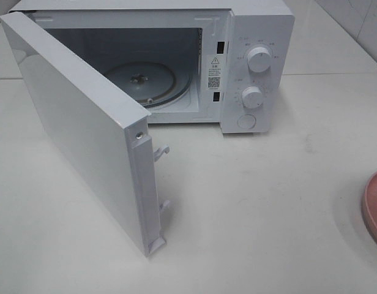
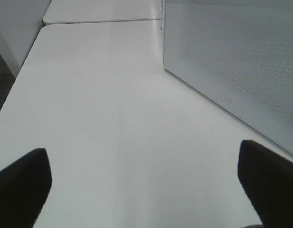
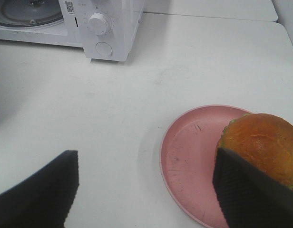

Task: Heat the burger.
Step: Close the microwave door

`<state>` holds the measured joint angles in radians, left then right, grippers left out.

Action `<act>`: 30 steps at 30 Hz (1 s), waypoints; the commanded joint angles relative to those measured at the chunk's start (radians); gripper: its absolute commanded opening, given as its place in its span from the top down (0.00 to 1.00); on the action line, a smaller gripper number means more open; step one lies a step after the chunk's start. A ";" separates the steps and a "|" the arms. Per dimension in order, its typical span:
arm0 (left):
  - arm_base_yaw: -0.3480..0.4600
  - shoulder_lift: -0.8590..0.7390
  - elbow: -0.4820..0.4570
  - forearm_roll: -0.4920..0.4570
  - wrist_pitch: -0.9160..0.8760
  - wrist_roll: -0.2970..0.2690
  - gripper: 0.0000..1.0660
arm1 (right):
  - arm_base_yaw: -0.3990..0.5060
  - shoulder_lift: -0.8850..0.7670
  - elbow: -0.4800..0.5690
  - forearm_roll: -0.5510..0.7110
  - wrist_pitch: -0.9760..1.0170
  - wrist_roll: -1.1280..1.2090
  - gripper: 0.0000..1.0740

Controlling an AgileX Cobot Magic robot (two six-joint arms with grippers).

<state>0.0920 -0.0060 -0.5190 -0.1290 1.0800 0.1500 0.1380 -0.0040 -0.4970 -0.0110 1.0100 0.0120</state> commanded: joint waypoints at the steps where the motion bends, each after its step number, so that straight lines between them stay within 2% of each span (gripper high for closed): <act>1: 0.002 -0.011 0.003 -0.006 -0.010 -0.002 0.06 | -0.008 -0.029 0.001 0.002 -0.014 -0.012 0.29; 20: 0.002 -0.011 0.003 -0.006 -0.010 -0.002 0.06 | -0.008 -0.029 0.001 0.002 -0.014 -0.012 0.29; 30: 0.002 0.022 -0.007 -0.040 -0.022 -0.002 0.07 | -0.008 -0.029 0.001 0.002 -0.014 -0.012 0.29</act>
<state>0.0920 -0.0020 -0.5190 -0.1550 1.0790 0.1500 0.1380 -0.0040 -0.4970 -0.0110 1.0100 0.0070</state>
